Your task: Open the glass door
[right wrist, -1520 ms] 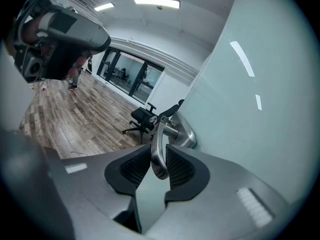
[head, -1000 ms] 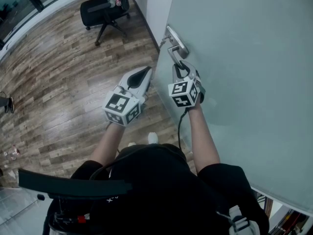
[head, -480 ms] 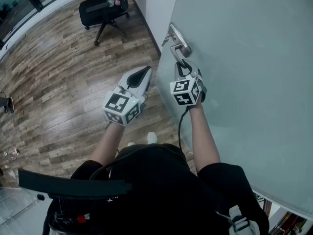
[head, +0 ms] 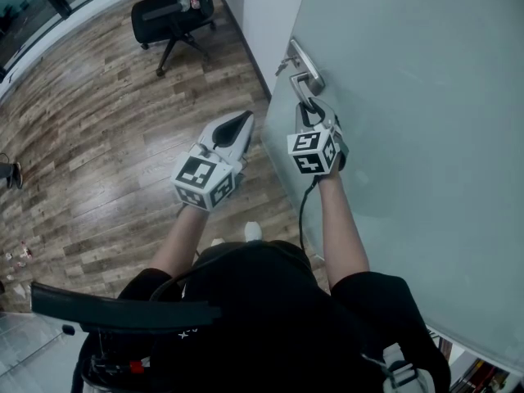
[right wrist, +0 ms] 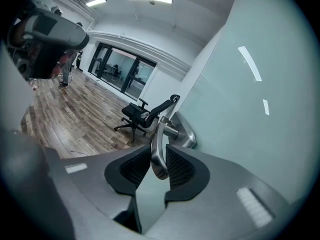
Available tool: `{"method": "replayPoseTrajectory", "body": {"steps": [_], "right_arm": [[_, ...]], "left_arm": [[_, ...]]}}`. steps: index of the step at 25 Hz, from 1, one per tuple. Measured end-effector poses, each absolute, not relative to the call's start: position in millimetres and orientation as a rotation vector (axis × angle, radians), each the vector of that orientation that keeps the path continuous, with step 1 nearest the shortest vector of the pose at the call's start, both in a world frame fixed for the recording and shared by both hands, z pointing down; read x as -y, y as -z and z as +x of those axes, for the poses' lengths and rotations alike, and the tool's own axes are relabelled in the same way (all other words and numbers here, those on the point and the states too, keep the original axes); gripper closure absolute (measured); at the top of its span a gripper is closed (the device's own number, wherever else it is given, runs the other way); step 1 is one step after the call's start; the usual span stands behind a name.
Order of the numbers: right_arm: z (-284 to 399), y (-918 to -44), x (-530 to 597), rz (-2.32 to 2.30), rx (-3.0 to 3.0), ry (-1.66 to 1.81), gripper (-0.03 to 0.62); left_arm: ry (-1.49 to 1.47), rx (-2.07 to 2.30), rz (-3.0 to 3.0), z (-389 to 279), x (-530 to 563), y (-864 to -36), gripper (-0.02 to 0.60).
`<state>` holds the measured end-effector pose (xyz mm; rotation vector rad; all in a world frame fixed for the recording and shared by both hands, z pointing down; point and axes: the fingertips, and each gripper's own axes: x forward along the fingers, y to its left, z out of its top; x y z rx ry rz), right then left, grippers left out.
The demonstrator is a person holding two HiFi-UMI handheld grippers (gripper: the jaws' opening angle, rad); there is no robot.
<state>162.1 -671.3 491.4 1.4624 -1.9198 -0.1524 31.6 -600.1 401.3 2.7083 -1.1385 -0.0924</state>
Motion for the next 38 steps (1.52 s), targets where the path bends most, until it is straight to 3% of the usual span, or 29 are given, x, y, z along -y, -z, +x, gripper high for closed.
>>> {"method": "replayPoseTrajectory", "body": {"steps": [28,35,38], "right_arm": [[180,-487,692,1.516,1.854,0.216,0.488],[146,-466,680,1.534,1.955,0.253,0.483],[125,-463,672,1.516,2.085,0.208,0.511]], "left_arm": [[0.069,1.189,2.689,16,595,-400,0.583],[0.088,1.221,2.692,-5,586,-396,0.581],[0.09,1.229,2.694,-10,585,-395,0.583]]}}
